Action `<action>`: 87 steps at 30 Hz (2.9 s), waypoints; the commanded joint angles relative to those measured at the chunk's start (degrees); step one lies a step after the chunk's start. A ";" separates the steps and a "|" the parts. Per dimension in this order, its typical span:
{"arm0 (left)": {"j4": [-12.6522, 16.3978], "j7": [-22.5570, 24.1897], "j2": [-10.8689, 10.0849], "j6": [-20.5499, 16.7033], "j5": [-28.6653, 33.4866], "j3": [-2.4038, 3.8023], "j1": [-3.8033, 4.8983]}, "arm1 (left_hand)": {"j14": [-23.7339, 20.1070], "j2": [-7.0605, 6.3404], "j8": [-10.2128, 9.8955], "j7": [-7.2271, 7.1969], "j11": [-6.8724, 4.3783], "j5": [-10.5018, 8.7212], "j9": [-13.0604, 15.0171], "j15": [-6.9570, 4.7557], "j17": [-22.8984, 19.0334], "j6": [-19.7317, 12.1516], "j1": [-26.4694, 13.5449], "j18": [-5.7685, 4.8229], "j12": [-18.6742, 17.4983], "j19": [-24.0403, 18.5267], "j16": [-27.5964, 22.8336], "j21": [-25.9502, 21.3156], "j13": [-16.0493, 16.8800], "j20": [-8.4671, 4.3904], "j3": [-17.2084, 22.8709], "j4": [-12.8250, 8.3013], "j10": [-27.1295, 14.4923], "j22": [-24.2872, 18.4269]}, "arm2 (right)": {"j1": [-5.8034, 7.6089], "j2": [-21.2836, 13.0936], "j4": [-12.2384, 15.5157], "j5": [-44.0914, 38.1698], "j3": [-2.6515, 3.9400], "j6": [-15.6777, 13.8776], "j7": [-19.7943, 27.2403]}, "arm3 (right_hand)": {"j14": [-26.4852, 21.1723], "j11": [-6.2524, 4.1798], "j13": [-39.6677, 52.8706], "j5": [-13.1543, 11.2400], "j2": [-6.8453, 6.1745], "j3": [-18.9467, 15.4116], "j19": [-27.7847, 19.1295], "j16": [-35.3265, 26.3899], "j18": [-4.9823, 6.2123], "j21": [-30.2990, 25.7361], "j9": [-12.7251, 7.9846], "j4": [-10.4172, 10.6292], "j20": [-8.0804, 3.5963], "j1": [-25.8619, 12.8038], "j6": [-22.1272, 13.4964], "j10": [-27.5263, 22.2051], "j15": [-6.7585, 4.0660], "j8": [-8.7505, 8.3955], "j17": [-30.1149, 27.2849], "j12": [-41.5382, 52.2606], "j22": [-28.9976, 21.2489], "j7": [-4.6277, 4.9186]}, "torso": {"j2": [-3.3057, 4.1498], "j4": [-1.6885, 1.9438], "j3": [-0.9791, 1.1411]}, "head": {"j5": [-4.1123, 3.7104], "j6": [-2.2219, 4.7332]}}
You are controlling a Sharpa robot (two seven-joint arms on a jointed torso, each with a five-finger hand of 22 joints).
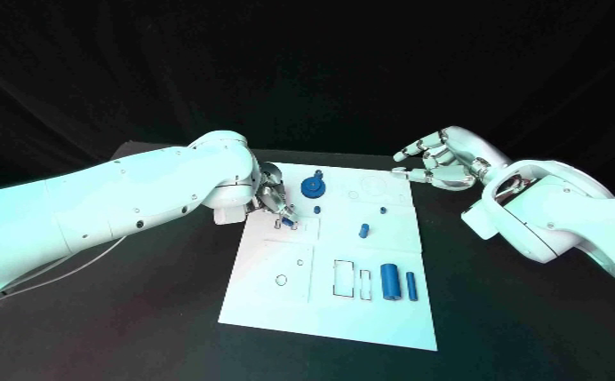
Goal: Assemble the parts on the task board
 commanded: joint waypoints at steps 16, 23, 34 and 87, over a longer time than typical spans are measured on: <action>-0.35 -2.11 1.08 -4.40 -4.00 0.03 -2.10 | 3.64 -0.12 0.51 -0.74 -0.12 -0.19 0.42 -0.28 7.39 0.73 -1.12 -0.76 0.75 0.25 -0.18 0.20 0.38 -0.27 3.81 -3.09 0.82 0.08 | -0.15 0.03 -0.17 -0.81 -0.04 0.83 -0.07 | 4.54 -0.32 0.57 0.31 0.39 -0.31 -0.48 -0.34 0.91 -0.44 0.07 -0.11 -0.06 -0.06 0.15 -0.05 -0.23 0.34 9.45 -0.32 6.24 -0.10 | 0.12 -0.14 0.01 | 0.39 -0.22; -0.73 -2.09 1.37 -4.89 -5.28 0.03 -2.72 | 3.65 -0.19 0.75 -0.82 -0.19 -0.19 0.66 -0.33 7.41 0.88 -1.49 -0.75 0.95 0.26 -0.17 0.20 0.57 -0.31 4.14 -3.26 0.98 0.09 | -0.15 0.00 -0.17 -0.89 -0.04 0.85 -0.10 | 4.54 -0.32 0.57 0.31 0.39 -0.31 -0.48 -0.34 0.91 -0.44 0.07 -0.11 -0.06 -0.06 0.15 -0.05 -0.23 0.34 9.45 -0.32 6.24 -0.10 | 0.07 -0.19 0.08 | 0.45 -0.28; -0.48 -2.12 1.40 -3.80 -6.05 0.03 -2.86 | 3.65 -0.25 0.88 -0.87 -0.23 -0.20 0.79 -0.36 7.40 0.93 -1.69 -0.76 0.93 0.28 -0.19 0.22 0.53 -0.33 4.30 -3.35 1.01 0.13 | -0.17 0.03 -0.20 -0.92 -0.05 0.93 -0.11 | 4.54 -0.32 0.57 0.31 0.39 -0.31 -0.48 -0.34 0.91 -0.44 0.07 -0.11 -0.06 -0.06 0.15 -0.05 -0.23 0.34 9.45 -0.32 6.24 -0.10 | 0.03 -0.16 0.05 | 0.38 -0.39; -2.15 -2.36 2.74 -0.88 -6.77 -0.04 -2.98 | 3.70 -0.99 2.44 -1.52 -0.74 -0.21 2.39 -0.75 7.53 2.15 -6.28 -0.92 3.27 0.66 -0.20 0.64 2.61 -0.62 1.18 -3.05 2.61 1.05 | -0.20 -0.08 -0.02 -0.94 -0.07 1.21 -0.31 | 4.51 -0.34 0.49 0.43 0.45 -0.52 -0.50 -0.44 0.92 -0.55 0.11 0.01 -0.09 -0.33 0.19 -0.08 -0.25 0.40 9.28 -0.39 6.19 -0.12 | 0.05 -0.11 0.02 | 0.15 -0.86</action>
